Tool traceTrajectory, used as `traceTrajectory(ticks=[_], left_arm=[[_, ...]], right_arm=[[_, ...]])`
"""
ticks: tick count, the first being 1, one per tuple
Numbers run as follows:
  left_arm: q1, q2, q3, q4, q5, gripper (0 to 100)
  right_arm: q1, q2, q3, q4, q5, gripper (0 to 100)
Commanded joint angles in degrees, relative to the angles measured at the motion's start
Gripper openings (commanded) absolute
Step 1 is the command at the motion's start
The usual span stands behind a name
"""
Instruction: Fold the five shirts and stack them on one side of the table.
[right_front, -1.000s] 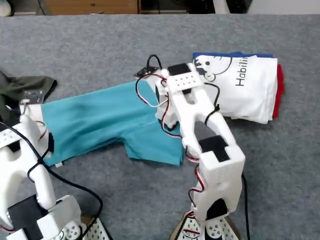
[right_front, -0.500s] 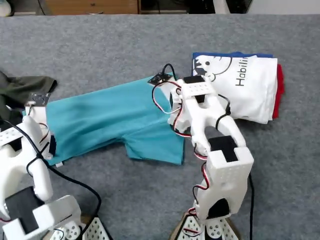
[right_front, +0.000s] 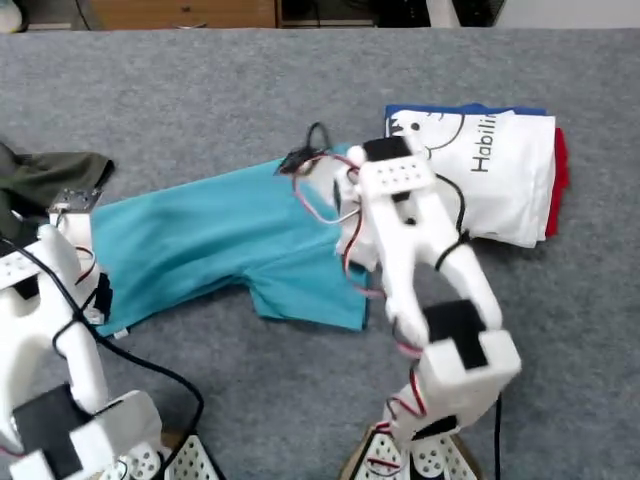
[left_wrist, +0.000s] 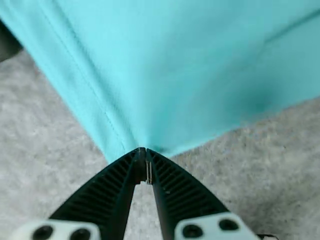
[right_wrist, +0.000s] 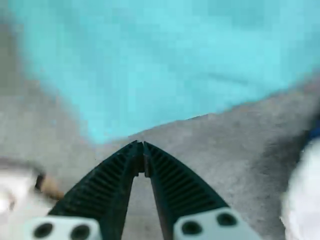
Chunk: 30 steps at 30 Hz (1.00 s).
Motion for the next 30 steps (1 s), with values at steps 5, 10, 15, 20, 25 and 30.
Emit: traceTrajectory(ticks=[5,10,15,20,25,30], left_arm=[[0.09,-12.79,1.41,4.75,0.00,2],[0.00,-20.53,6.86,8.35,0.09,2],[-0.09,-29.93,12.40,11.08,0.97,2],[-0.09,-38.37,16.79,11.43,1.32,2],[-0.09,-41.71,19.25,11.43,0.97,2],[-0.09,-41.71,19.16,11.43,0.88,2]], right_arm=[[-12.79,-14.73,13.67,-1.14,5.36,1.2],[-15.25,-17.10,22.02,-17.32,5.36,1.2],[-15.34,-17.01,26.77,-24.97,5.54,4.8],[-15.43,-17.01,28.97,-27.43,5.54,22.1],[-17.45,-17.10,31.16,-26.90,6.77,24.2],[-20.35,-17.63,32.48,-24.44,6.59,24.2]])
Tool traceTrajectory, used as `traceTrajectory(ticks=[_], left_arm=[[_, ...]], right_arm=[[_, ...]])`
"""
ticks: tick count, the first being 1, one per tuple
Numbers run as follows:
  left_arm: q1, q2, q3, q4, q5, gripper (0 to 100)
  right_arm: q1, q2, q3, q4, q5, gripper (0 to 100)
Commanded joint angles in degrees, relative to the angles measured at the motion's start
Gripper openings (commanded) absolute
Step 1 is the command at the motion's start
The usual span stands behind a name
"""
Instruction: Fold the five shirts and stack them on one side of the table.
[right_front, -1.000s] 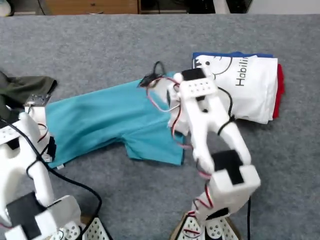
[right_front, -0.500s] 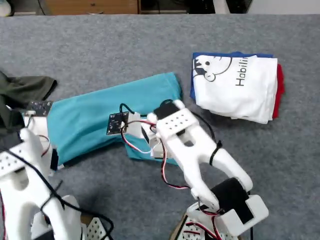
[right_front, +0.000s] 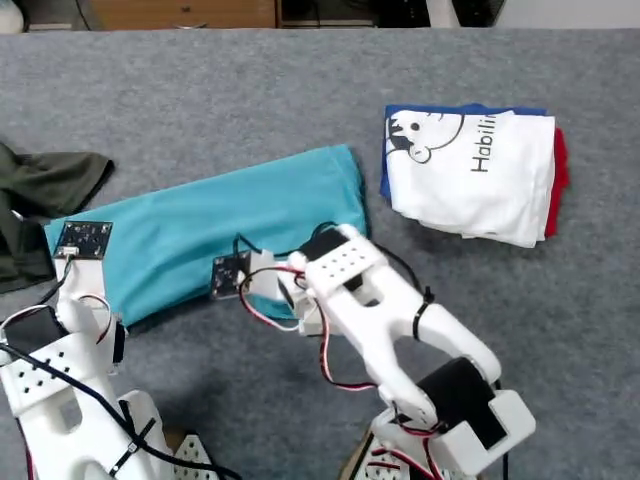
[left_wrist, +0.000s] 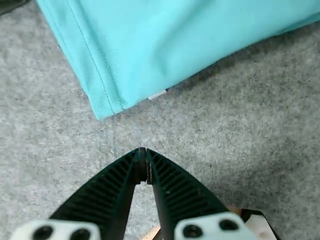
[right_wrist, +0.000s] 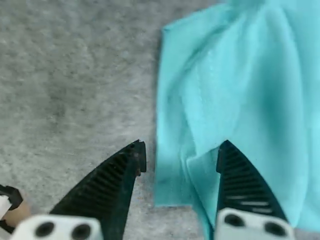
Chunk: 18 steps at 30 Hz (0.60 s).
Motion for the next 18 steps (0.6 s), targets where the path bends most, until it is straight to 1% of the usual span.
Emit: traceTrajectory(ticks=[1,5,8,13,15,18], left_arm=[[-0.09,-0.75,-0.18,0.44,0.18,2],[0.00,-0.75,-0.18,0.44,0.09,2],[0.09,-0.75,-0.18,0.44,0.09,2],[0.18,-0.75,-0.18,0.26,0.09,2],[0.18,-0.75,-0.18,0.35,0.09,2],[0.18,-0.75,-0.18,0.26,0.09,2]], right_arm=[[-1.98,-2.68,-0.57,3.52,0.44,24.2],[-1.89,-4.97,-2.42,10.02,0.53,24.2],[-1.89,-10.86,-2.68,12.31,0.53,24.2],[-1.45,-20.97,-2.15,12.13,-0.18,24.2],[-1.10,-21.67,-1.89,11.16,-1.93,24.2],[-1.01,-20.09,0.66,7.47,-2.37,24.2]])
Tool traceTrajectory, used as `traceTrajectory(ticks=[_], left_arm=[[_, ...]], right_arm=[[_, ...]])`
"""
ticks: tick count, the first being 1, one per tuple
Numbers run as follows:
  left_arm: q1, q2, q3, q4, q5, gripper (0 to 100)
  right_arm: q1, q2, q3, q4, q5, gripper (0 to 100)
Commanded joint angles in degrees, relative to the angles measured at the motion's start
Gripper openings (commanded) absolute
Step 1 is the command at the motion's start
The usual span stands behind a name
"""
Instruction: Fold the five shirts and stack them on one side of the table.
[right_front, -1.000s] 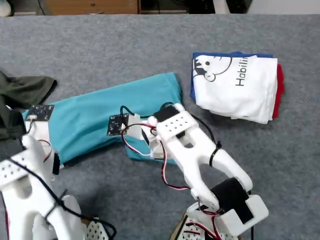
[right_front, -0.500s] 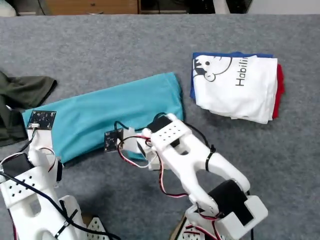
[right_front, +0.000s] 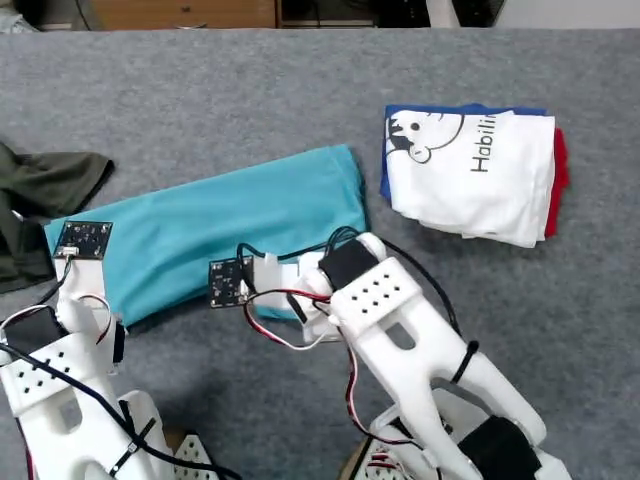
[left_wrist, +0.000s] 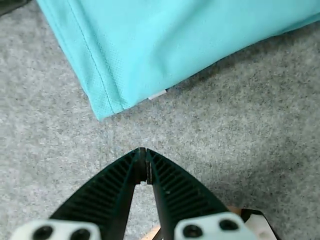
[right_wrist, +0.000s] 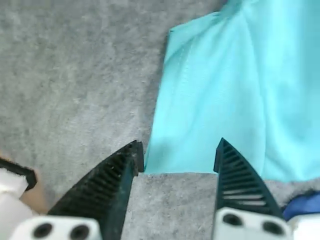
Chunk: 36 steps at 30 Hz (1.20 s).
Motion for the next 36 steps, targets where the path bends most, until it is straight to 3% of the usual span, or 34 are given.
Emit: traceTrajectory(ticks=[1,13,27,36], left_arm=[[0.18,-0.75,-0.18,0.26,0.09,2],[0.18,-0.75,-0.18,0.44,0.09,2],[0.18,-0.75,-0.26,0.44,0.00,2],[0.18,-0.75,-3.43,0.35,-3.25,2]], right_arm=[[0.13,0.22,1.80,-5.19,-1.05,24.2],[-0.13,18.24,4.53,-17.76,-2.29,24.2],[0.22,23.96,2.51,-19.43,-2.29,24.1],[0.22,31.69,-5.67,-14.95,-2.64,0.3]])
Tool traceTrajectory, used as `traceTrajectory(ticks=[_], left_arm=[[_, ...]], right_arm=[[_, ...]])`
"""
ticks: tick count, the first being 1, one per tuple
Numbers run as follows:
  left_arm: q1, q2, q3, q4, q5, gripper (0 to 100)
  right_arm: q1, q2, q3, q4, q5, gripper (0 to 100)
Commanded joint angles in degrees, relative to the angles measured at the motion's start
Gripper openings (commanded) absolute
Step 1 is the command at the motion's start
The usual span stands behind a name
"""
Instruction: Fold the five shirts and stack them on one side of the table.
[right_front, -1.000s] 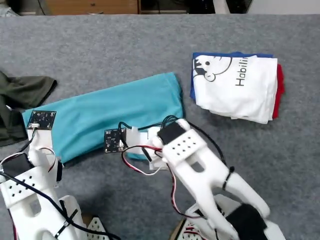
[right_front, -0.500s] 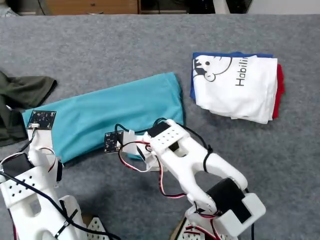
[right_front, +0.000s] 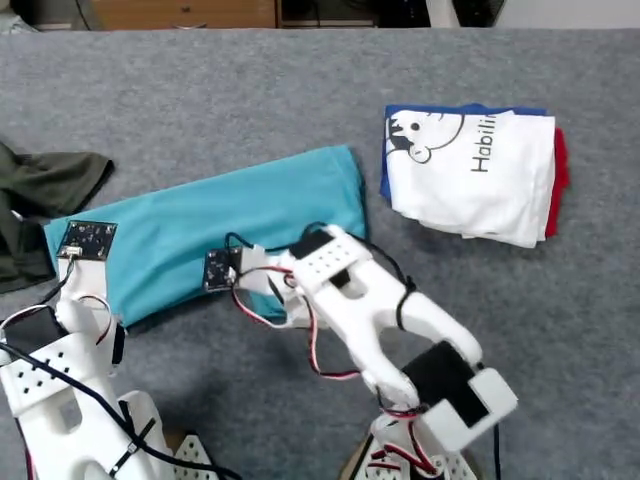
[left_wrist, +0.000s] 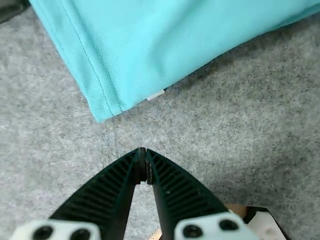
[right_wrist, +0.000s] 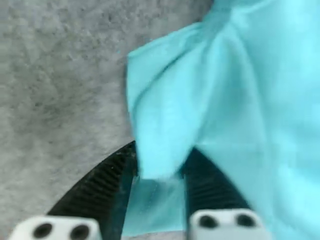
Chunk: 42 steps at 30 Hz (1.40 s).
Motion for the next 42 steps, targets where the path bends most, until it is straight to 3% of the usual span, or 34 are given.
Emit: traceTrajectory(ticks=[1,9,12,18,27,31,42], left_arm=[[0.18,-0.75,-4.04,0.35,-0.53,2],[0.18,-0.75,-5.63,0.35,-0.79,2],[0.18,-0.75,-5.45,0.35,-0.79,2],[0.26,-0.75,-5.63,0.18,-0.79,2],[0.53,-0.75,-5.71,0.18,-0.70,2],[0.53,-0.75,-5.71,0.09,-0.70,2],[0.62,-0.75,-5.19,0.09,-0.62,2]], right_arm=[[-0.04,3.47,-2.42,2.81,-0.53,0.2],[5.93,5.85,-8.13,4.48,-4.04,0.2],[5.32,5.85,-13.23,10.64,-3.96,0.2],[4.53,7.87,-29.67,26.11,0.53,0.2],[5.49,30.46,-66.07,44.48,8.79,0.2],[5.41,36.00,-78.99,44.84,10.55,0.2],[4.97,43.65,-90.33,43.08,13.10,0.2]])
